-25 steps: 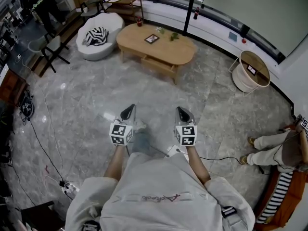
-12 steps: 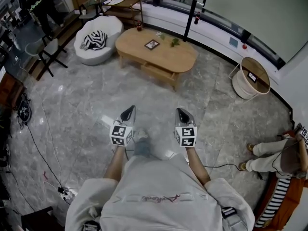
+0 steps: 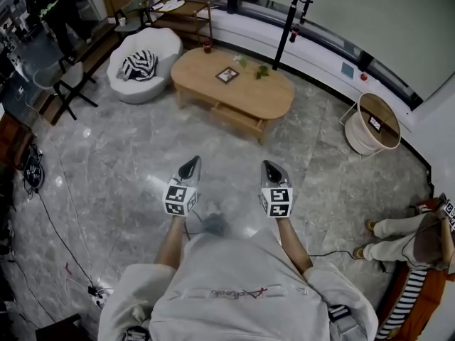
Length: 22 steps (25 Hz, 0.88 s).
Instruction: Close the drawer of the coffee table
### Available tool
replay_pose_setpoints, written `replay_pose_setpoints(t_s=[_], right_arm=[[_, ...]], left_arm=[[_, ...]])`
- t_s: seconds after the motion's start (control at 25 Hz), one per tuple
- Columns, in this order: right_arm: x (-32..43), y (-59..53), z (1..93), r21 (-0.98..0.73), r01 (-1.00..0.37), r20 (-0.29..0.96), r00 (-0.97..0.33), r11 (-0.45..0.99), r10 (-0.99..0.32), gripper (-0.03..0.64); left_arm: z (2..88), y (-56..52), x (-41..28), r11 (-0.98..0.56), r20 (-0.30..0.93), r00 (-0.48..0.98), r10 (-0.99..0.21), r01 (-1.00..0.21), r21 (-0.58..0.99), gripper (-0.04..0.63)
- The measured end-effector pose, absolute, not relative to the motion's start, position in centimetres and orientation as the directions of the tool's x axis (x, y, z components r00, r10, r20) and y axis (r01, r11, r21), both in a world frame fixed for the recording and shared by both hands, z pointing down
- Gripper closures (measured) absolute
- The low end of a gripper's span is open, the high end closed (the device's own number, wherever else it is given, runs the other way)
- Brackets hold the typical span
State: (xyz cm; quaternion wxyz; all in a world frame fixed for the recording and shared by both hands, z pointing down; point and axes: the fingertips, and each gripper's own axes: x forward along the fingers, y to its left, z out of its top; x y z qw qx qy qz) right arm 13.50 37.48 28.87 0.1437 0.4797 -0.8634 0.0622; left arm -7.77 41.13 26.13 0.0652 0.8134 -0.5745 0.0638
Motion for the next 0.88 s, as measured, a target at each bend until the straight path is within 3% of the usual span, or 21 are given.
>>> replay_pose_setpoints(t_s=[0.88], right_arm=[[6.6, 21.4, 27.1, 0.072, -0.885, 0.322, -0.417, 0.461, -0.850, 0.611]], left_arm=[[25.3, 24.5, -16.3, -0.375, 0.169, 0.379, -0.910, -0.925, 0.057, 0.595]])
